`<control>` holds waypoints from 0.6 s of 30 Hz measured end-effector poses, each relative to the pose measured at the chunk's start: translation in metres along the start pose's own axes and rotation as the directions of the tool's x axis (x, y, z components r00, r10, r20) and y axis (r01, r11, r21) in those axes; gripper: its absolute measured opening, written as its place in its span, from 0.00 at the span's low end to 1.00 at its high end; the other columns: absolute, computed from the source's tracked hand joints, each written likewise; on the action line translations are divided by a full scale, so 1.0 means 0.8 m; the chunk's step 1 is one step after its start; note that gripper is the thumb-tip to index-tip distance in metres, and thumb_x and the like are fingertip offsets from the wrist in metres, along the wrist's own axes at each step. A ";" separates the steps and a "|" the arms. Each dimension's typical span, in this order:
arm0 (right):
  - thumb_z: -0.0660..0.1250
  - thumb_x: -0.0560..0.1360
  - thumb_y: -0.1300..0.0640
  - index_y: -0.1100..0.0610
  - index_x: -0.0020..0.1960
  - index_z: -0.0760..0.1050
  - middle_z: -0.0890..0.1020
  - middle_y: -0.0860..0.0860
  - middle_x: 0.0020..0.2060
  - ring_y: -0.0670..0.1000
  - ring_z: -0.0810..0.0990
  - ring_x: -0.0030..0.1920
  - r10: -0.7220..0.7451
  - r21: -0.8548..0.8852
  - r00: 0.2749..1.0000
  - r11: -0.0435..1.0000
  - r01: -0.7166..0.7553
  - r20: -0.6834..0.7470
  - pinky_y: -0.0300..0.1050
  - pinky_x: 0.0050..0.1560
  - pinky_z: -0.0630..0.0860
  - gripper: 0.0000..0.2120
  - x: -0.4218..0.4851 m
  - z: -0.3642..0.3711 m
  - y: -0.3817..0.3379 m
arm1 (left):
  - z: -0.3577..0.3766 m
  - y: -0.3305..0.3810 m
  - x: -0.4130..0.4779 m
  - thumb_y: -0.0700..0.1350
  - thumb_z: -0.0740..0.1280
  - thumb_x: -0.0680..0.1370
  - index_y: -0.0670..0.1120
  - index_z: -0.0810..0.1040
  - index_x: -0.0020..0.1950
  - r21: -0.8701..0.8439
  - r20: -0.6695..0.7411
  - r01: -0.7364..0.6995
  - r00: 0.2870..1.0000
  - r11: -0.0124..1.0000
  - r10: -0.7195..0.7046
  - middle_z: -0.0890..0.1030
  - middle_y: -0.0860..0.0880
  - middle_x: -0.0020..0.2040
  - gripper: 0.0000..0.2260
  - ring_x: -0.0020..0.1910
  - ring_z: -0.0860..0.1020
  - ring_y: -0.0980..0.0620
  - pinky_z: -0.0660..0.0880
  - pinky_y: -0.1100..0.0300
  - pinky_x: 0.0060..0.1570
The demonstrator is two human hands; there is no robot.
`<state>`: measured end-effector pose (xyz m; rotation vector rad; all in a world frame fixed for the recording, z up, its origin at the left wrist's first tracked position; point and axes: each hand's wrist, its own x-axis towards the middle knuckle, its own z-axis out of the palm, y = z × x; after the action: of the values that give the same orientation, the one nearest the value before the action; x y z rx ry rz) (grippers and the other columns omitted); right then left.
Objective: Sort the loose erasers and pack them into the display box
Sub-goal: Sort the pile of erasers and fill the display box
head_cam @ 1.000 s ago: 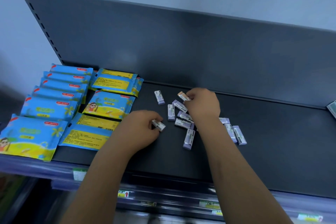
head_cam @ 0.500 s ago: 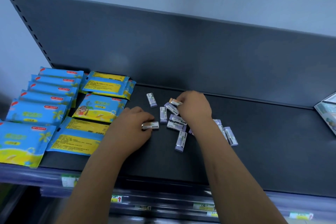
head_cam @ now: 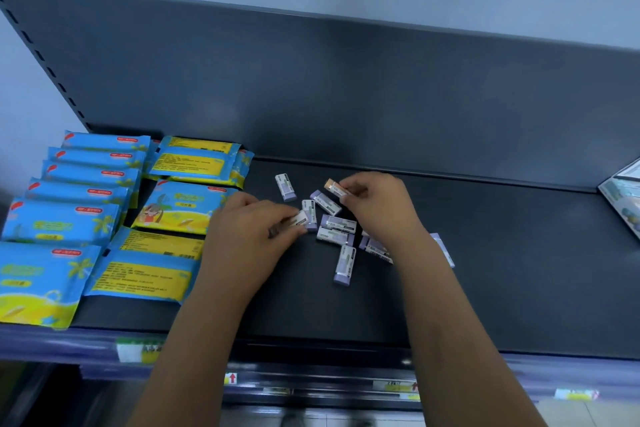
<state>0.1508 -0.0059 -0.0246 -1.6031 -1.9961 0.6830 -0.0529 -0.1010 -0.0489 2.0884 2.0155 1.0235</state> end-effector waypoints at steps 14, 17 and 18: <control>0.68 0.75 0.65 0.51 0.56 0.82 0.78 0.44 0.44 0.42 0.75 0.44 -0.153 0.021 0.978 0.987 0.158 -0.141 0.31 0.45 0.70 0.14 -0.041 -0.084 0.095 | 0.057 0.113 0.027 0.41 0.72 0.76 0.47 0.82 0.57 -0.056 0.102 -0.126 0.986 0.991 0.131 0.81 0.53 0.47 0.10 0.48 0.74 0.53 0.66 0.64 0.50; 0.69 0.74 0.65 0.51 0.54 0.82 0.78 0.43 0.46 0.41 0.75 0.46 -0.164 0.007 0.976 0.986 0.166 -0.146 0.26 0.47 0.67 0.13 -0.041 -0.124 0.134 | 0.083 0.157 0.037 0.39 0.73 0.75 0.47 0.82 0.58 -0.073 0.118 -0.165 0.978 0.984 0.172 0.81 0.54 0.49 0.12 0.49 0.74 0.53 0.68 0.63 0.51; 0.69 0.74 0.64 0.50 0.54 0.81 0.78 0.43 0.46 0.41 0.74 0.46 -0.167 0.001 0.975 0.986 0.169 -0.145 0.27 0.47 0.68 0.13 -0.041 -0.140 0.150 | 0.094 0.176 0.040 0.39 0.73 0.74 0.47 0.82 0.58 -0.088 0.121 -0.177 0.975 0.980 0.187 0.81 0.54 0.50 0.13 0.50 0.74 0.54 0.68 0.63 0.52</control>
<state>0.3185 -0.0068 -0.0199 -1.4131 -1.9884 0.5007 0.1035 -0.0620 -0.0271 2.2681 1.7248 0.9466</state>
